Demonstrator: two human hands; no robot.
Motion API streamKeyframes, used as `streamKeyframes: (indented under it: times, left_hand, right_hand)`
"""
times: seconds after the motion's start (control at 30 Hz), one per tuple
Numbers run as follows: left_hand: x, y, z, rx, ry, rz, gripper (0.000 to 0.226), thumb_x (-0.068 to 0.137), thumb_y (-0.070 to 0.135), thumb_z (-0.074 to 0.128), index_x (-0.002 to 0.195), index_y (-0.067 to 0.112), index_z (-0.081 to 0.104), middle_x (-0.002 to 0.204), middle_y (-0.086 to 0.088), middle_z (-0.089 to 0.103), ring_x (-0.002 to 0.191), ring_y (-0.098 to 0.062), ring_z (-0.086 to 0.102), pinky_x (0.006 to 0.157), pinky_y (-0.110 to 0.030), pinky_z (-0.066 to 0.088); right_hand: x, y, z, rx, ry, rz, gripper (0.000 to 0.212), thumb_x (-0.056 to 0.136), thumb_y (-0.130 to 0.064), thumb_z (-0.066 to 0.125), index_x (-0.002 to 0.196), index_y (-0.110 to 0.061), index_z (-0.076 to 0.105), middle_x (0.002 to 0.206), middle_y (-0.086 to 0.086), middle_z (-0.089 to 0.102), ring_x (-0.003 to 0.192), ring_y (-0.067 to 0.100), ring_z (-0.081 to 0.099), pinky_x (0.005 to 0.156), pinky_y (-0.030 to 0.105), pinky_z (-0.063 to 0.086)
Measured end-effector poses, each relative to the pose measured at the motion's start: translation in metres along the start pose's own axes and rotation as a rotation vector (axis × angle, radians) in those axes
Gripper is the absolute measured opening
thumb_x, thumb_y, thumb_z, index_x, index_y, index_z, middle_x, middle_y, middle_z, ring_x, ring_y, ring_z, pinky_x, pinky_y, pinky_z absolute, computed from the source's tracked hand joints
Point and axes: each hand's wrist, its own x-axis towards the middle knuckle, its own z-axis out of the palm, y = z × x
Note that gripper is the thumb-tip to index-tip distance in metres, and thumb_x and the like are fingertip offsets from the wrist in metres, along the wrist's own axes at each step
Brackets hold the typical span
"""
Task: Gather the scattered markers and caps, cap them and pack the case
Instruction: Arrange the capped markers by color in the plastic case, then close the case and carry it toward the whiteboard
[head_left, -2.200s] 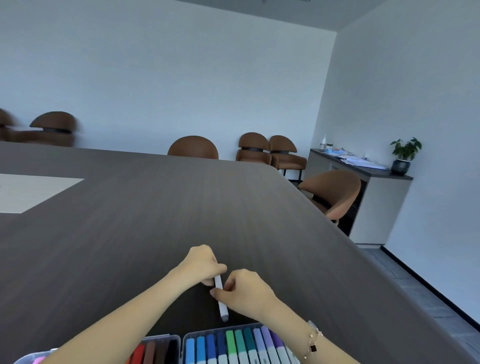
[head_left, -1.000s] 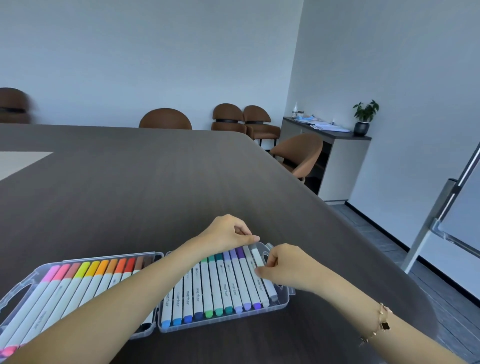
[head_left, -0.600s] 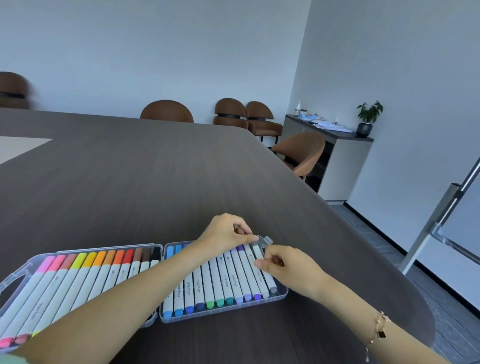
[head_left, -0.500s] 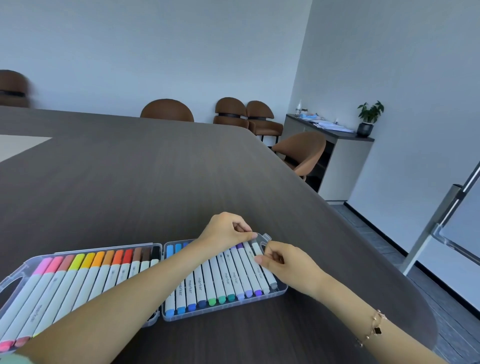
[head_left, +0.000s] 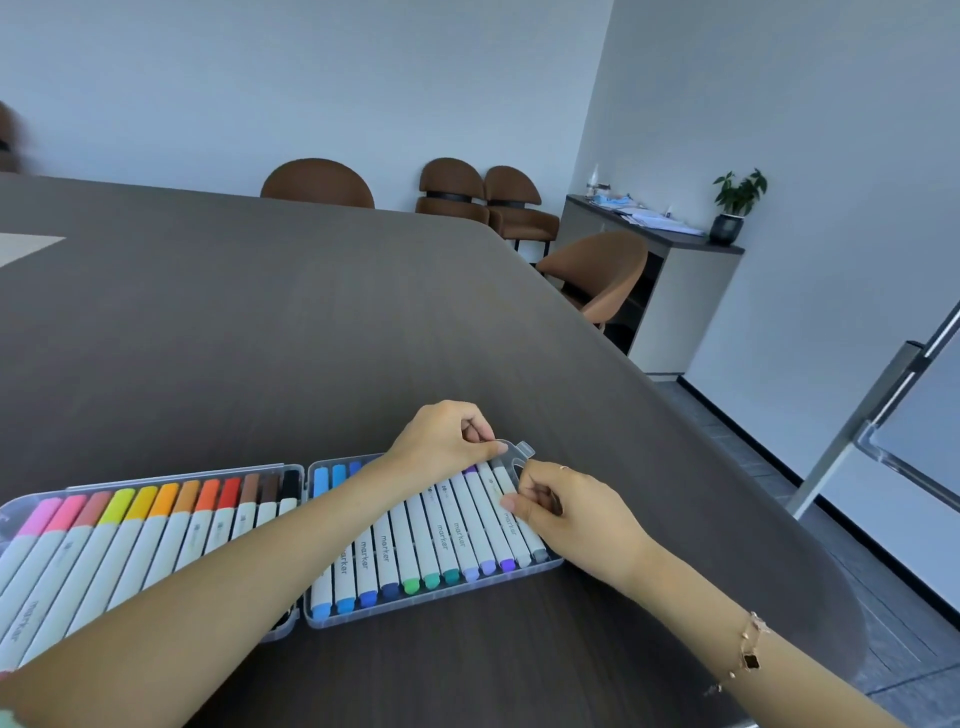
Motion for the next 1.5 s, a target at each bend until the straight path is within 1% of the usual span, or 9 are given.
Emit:
streamKeyframes:
  times: [0.43, 0.53, 0.7, 0.9, 0.97, 1.03, 1.17, 1.33, 1.5]
  left_hand:
    - [-0.017, -0.010, -0.062, 0.131, -0.082, -0.016, 0.016, 0.092, 0.024, 0.057, 0.101, 0.019, 0.069, 0.089, 0.015, 0.059, 0.083, 0.001, 0.055, 0.071, -0.011, 0.041]
    - [-0.050, -0.033, -0.116, 0.255, -0.059, -0.113, 0.016, 0.094, 0.025, 0.054, 0.100, 0.022, 0.068, 0.085, 0.021, 0.054, 0.084, 0.002, 0.054, 0.078, -0.016, 0.042]
    - [-0.127, -0.092, -0.203, 0.486, -0.111, -0.431, 0.025, 0.097, 0.030, 0.048, 0.110, 0.019, 0.066, 0.105, 0.008, 0.061, 0.099, -0.010, 0.056, 0.089, -0.023, 0.042]
    - [-0.208, -0.127, -0.240, 0.245, 0.035, -0.661, 0.019, 0.096, 0.032, 0.050, 0.094, 0.018, 0.063, 0.094, 0.002, 0.068, 0.081, -0.011, 0.063, 0.064, -0.019, 0.049]
    - [-0.214, -0.128, -0.239, 0.131, 0.050, -0.675, 0.022, 0.098, 0.024, 0.047, 0.093, 0.011, 0.065, 0.088, -0.002, 0.071, 0.074, -0.012, 0.066, 0.061, -0.018, 0.052]
    - [-0.213, -0.127, -0.239, -0.014, 0.097, -0.707, 0.023, 0.097, 0.013, 0.048, 0.091, 0.004, 0.068, 0.081, -0.006, 0.074, 0.070, -0.016, 0.069, 0.061, -0.019, 0.056]
    - [-0.211, -0.125, -0.242, -0.244, 0.059, -0.718, 0.017, 0.093, 0.007, 0.057, 0.098, 0.005, 0.073, 0.096, -0.009, 0.074, 0.087, -0.016, 0.069, 0.068, -0.017, 0.056]
    - [-0.203, -0.118, -0.244, -0.602, 0.163, -0.500, 0.028, 0.092, -0.001, 0.052, 0.114, 0.010, 0.066, 0.108, -0.006, 0.071, 0.095, -0.012, 0.068, 0.078, -0.019, 0.056]
    - [-0.184, -0.094, -0.242, -0.445, 0.252, -0.280, 0.026, 0.089, 0.011, 0.062, 0.114, 0.016, 0.067, 0.109, -0.001, 0.071, 0.101, -0.013, 0.067, 0.077, -0.016, 0.054]
  right_hand:
    - [0.023, -0.001, -0.010, -0.104, 0.071, 0.185, 0.033, 0.089, -0.048, 0.054, 0.071, -0.022, 0.051, 0.075, -0.007, 0.054, 0.063, 0.009, 0.051, 0.054, 0.018, 0.035]
    - [0.043, -0.002, -0.010, -0.221, -0.028, 0.367, 0.040, 0.094, -0.053, 0.043, 0.081, -0.015, 0.048, 0.080, -0.002, 0.057, 0.066, 0.014, 0.055, 0.054, 0.025, 0.038]
    - [0.057, -0.017, -0.019, -0.254, -0.233, 0.446, 0.056, 0.099, -0.050, 0.028, 0.062, -0.011, 0.046, 0.058, 0.002, 0.054, 0.055, 0.018, 0.057, 0.063, 0.029, 0.050]
    - [0.038, -0.033, -0.034, -0.441, -0.485, 0.451, 0.020, 0.092, -0.023, 0.050, 0.095, -0.003, 0.050, 0.084, 0.007, 0.064, 0.074, 0.023, 0.067, 0.060, 0.020, 0.048]
    - [0.037, -0.030, -0.031, -0.628, -0.543, 0.371, 0.037, 0.084, -0.021, 0.057, 0.117, -0.006, 0.051, 0.093, 0.005, 0.053, 0.079, 0.024, 0.051, 0.064, 0.020, 0.043]
    - [0.035, -0.028, -0.025, -0.484, -0.480, 0.436, 0.034, 0.084, -0.021, 0.057, 0.114, -0.006, 0.053, 0.076, 0.000, 0.041, 0.076, 0.023, 0.050, 0.054, 0.018, 0.040]
    - [0.043, -0.022, -0.027, -0.012, -0.212, 0.640, 0.037, 0.097, -0.020, 0.047, 0.067, 0.000, 0.054, 0.054, 0.014, 0.061, 0.042, 0.021, 0.056, 0.045, 0.024, 0.048]
    - [0.050, -0.021, -0.033, 0.369, -0.037, 0.662, 0.030, 0.097, -0.017, 0.047, 0.090, 0.006, 0.064, 0.056, 0.014, 0.061, 0.048, 0.021, 0.055, 0.048, 0.024, 0.050]
    - [0.060, -0.020, -0.033, 0.809, 0.177, 0.550, 0.025, 0.098, -0.017, 0.049, 0.108, 0.001, 0.063, 0.099, 0.012, 0.068, 0.088, 0.022, 0.066, 0.077, 0.034, 0.054]
